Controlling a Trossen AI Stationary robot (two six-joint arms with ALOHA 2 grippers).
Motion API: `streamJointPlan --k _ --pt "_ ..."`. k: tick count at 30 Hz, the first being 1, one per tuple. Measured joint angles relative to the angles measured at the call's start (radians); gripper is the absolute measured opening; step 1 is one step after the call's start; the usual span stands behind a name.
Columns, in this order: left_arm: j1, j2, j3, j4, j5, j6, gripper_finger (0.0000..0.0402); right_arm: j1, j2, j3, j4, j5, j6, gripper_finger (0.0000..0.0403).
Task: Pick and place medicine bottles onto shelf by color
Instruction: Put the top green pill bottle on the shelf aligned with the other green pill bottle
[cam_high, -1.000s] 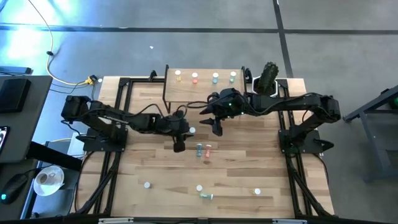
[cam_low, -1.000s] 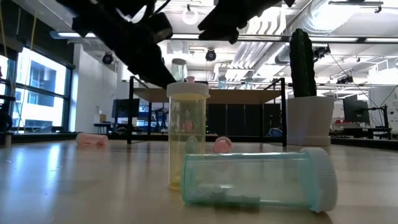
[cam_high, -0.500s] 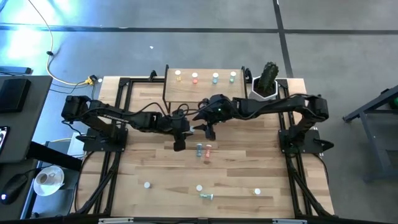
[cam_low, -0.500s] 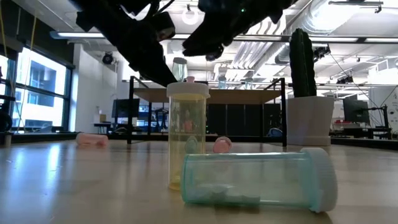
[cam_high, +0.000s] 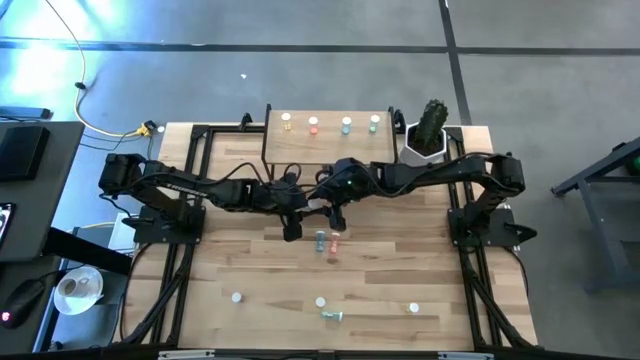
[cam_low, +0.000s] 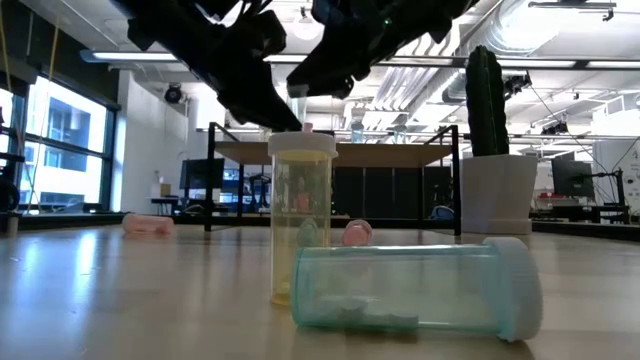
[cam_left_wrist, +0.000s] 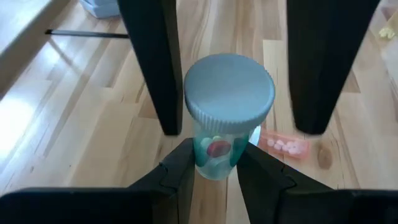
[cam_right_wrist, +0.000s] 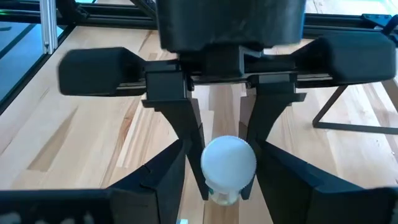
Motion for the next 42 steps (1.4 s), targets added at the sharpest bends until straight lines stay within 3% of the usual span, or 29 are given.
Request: streamJointPlan --k 5,14,28,35,42 --pt "0.000 0.000 0.000 -0.006 0.000 0.000 0.0097 0.000 0.000 0.000 0.001 0.000 0.001 0.0168" --pt "0.000 0.000 0.000 -0.005 0.000 -0.003 0.0097 0.000 0.000 0.001 0.000 0.001 0.001 0.0100" --pt "0.001 0.000 0.000 0.001 -0.026 -0.055 0.0135 -0.003 -0.018 0.002 -0.018 0.028 0.001 0.0109" --pt "0.001 -0.025 0.000 -0.004 -0.026 -0.045 0.0179 -0.027 -0.114 0.002 -0.128 0.134 -0.001 0.0109" --pt "0.000 -0.056 0.001 0.000 -0.026 -0.026 0.0188 -0.058 -0.243 0.002 -0.181 0.203 -0.029 0.0109"
